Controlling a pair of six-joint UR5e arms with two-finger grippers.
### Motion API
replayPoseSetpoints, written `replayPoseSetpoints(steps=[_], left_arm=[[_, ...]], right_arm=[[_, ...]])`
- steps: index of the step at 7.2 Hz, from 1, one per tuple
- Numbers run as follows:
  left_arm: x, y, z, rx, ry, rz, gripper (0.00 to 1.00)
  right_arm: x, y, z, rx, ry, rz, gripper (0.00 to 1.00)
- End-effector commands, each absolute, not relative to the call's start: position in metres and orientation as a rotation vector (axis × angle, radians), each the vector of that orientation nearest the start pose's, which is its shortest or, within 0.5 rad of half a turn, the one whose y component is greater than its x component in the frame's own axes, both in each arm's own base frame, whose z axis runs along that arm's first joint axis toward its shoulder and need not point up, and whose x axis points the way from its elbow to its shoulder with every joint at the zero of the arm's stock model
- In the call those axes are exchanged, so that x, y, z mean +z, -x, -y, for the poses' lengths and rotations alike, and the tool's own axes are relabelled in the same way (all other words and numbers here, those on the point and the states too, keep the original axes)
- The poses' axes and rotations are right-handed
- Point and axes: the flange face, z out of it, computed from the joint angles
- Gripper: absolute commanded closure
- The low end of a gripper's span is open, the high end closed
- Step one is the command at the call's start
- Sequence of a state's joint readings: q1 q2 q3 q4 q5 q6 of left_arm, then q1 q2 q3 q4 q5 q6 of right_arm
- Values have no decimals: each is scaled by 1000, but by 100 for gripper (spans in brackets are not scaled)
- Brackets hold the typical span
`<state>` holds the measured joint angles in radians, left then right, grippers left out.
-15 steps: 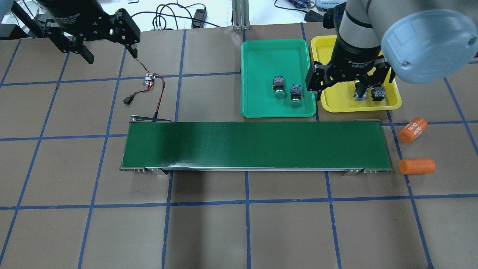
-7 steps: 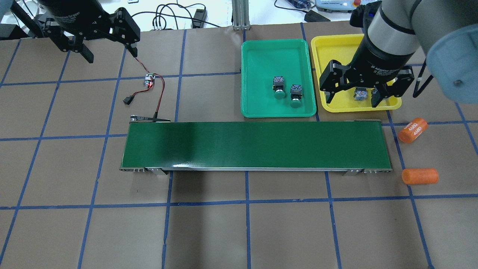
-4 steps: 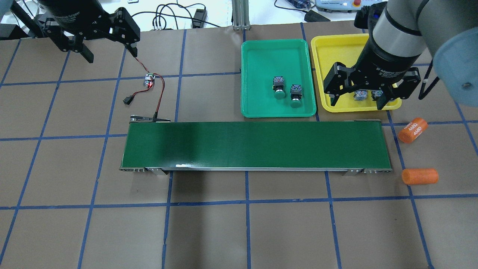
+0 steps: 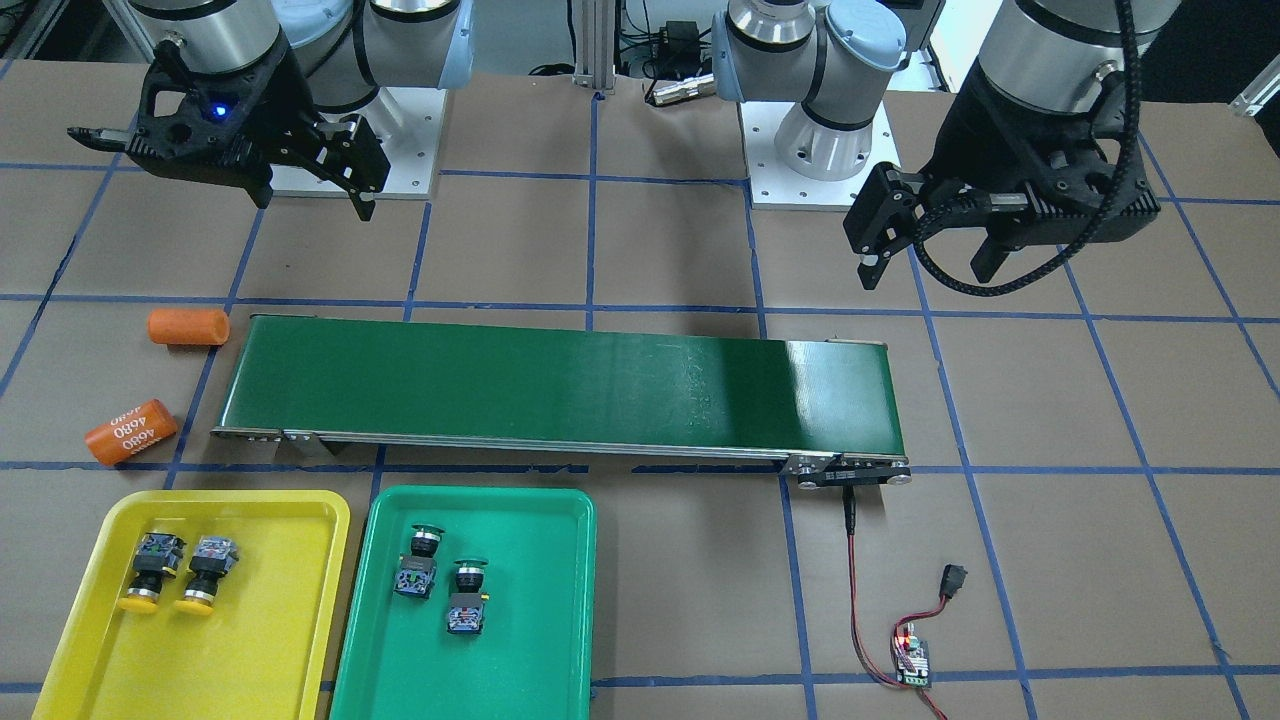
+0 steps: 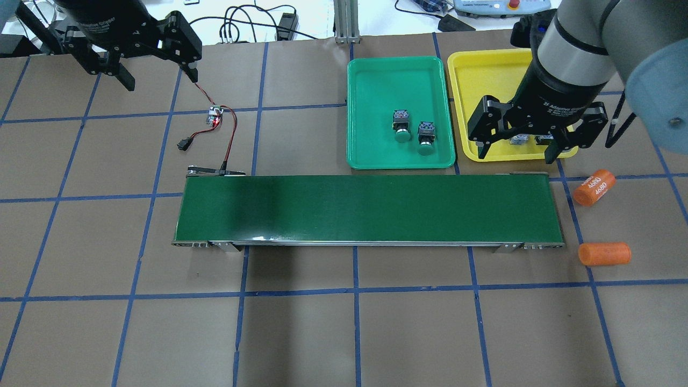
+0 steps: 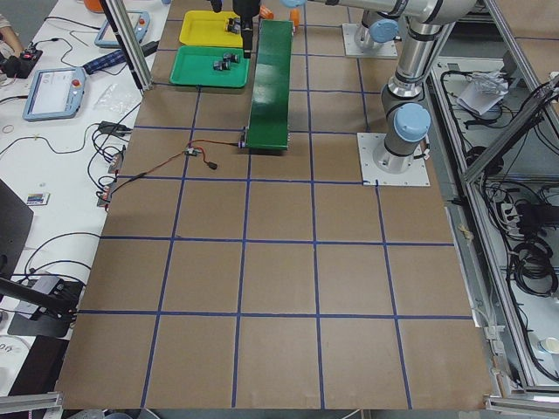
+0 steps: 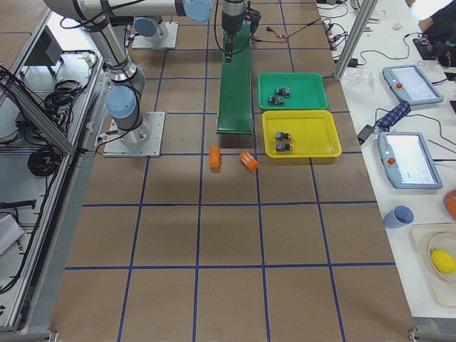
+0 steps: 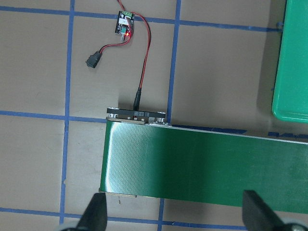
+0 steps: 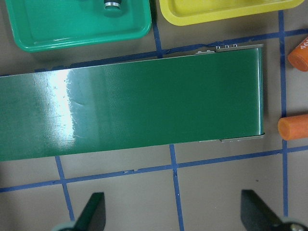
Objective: Sort buttons by color to trays
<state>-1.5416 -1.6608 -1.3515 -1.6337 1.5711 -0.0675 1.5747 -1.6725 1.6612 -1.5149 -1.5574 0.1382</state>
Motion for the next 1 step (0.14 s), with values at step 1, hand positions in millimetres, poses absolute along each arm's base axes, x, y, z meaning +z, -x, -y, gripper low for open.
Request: replayPoseSetpoints(steps=[1], left_arm=[[543,118,537,-104,152,-3137,0]], right_arm=[[486,-137,443,68,-207,-3125,0]])
